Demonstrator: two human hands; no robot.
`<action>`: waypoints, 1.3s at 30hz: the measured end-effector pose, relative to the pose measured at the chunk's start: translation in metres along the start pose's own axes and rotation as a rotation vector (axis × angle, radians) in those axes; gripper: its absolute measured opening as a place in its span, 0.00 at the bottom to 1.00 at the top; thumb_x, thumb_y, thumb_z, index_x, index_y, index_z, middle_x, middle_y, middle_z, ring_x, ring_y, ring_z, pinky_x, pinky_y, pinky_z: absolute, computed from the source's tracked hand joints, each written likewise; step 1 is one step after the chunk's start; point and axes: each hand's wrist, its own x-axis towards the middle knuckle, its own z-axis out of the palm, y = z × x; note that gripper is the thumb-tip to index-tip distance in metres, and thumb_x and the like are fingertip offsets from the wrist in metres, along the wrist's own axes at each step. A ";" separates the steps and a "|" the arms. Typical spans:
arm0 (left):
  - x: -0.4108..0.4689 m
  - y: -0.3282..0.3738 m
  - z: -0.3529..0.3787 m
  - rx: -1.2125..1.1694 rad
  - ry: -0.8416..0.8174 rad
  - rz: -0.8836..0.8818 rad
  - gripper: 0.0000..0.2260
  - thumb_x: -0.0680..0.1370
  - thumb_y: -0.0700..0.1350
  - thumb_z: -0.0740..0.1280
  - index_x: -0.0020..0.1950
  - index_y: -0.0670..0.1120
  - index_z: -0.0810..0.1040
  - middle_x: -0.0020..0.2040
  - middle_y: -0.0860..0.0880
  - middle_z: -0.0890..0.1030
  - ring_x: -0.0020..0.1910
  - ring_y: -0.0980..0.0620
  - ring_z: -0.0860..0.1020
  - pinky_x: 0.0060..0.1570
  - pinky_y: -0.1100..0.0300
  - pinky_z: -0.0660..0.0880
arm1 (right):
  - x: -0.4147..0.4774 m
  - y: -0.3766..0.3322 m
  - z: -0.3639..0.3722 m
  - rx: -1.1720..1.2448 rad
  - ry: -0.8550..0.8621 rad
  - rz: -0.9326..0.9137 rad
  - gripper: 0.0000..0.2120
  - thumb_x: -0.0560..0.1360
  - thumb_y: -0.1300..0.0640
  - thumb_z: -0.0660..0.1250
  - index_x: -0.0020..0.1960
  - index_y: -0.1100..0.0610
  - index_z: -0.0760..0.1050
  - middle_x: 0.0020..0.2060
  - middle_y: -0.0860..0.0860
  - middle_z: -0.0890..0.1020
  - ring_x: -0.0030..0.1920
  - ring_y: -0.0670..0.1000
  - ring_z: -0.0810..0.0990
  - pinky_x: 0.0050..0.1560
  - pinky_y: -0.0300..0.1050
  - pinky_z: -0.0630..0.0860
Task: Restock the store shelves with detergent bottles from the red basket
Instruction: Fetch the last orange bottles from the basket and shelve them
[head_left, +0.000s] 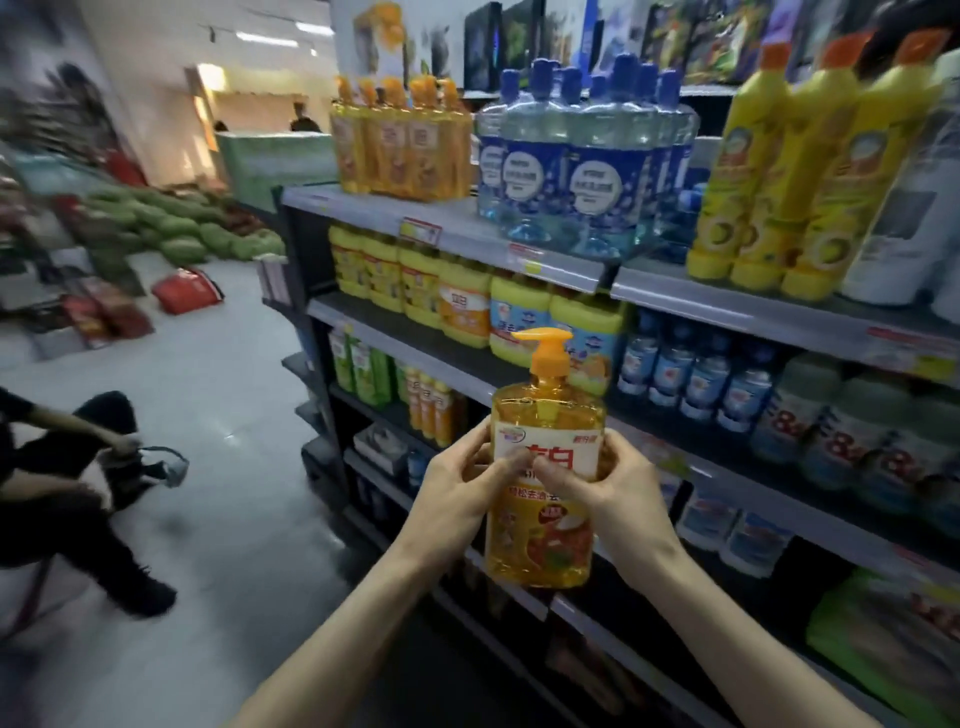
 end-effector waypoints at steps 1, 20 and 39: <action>0.010 0.003 -0.008 0.007 0.033 0.012 0.16 0.83 0.45 0.67 0.71 0.50 0.78 0.63 0.51 0.86 0.63 0.52 0.84 0.57 0.60 0.81 | 0.016 -0.004 0.006 0.004 -0.026 -0.015 0.41 0.60 0.31 0.83 0.66 0.50 0.78 0.56 0.46 0.88 0.56 0.48 0.88 0.57 0.58 0.85; 0.169 0.048 -0.159 0.236 0.368 0.015 0.22 0.80 0.67 0.64 0.74 0.68 0.71 0.65 0.56 0.83 0.64 0.55 0.83 0.59 0.54 0.83 | 0.254 -0.068 0.143 0.086 -0.304 -0.246 0.34 0.66 0.42 0.82 0.65 0.53 0.76 0.54 0.49 0.87 0.50 0.46 0.88 0.42 0.44 0.86; 0.338 0.096 -0.389 0.281 0.117 0.323 0.20 0.86 0.47 0.62 0.79 0.53 0.69 0.65 0.53 0.84 0.63 0.56 0.83 0.55 0.59 0.82 | 0.426 -0.148 0.303 0.006 -0.148 -0.489 0.34 0.68 0.49 0.83 0.69 0.49 0.72 0.57 0.48 0.86 0.54 0.43 0.87 0.44 0.43 0.86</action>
